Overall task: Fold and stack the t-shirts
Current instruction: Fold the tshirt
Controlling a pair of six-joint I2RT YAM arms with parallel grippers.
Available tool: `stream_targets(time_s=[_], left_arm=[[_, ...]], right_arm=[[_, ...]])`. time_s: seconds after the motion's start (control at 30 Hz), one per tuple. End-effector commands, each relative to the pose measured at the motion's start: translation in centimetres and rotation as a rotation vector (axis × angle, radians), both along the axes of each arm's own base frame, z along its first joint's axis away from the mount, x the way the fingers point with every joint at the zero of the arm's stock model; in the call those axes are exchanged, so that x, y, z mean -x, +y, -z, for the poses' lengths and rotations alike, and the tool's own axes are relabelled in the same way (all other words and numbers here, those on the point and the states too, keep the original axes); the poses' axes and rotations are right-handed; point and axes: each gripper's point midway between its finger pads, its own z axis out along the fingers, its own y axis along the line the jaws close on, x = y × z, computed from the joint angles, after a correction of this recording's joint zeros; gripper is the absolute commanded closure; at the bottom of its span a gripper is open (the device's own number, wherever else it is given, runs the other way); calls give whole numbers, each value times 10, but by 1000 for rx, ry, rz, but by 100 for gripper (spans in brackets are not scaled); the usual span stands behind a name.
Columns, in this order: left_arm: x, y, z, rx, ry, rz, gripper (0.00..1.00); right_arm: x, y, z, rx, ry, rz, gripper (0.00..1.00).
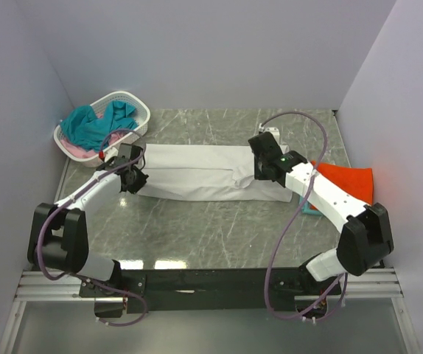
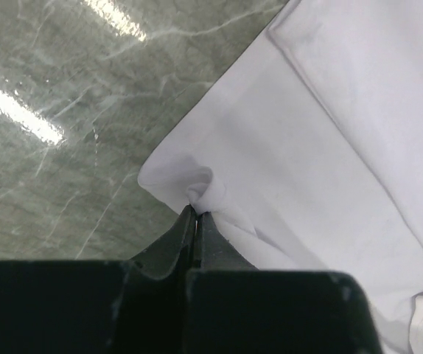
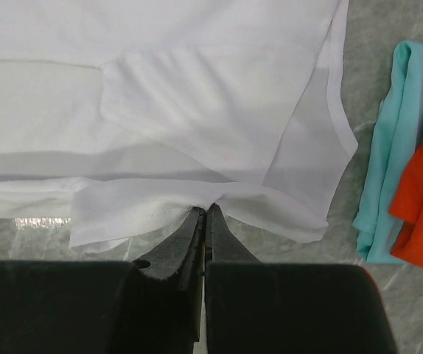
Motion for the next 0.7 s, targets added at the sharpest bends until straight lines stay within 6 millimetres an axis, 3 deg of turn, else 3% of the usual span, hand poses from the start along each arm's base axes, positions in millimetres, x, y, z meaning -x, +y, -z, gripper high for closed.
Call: stream_targets(time_s=[0.0, 0.67], left_arm=[[-19, 8, -15, -35, -41, -4, 99], [-71, 9, -19, -74, -38, 46, 99]], right_arm=[[-25, 1, -23, -4, -65, -6, 100], [-80, -6, -10, 45, 14, 14, 100]])
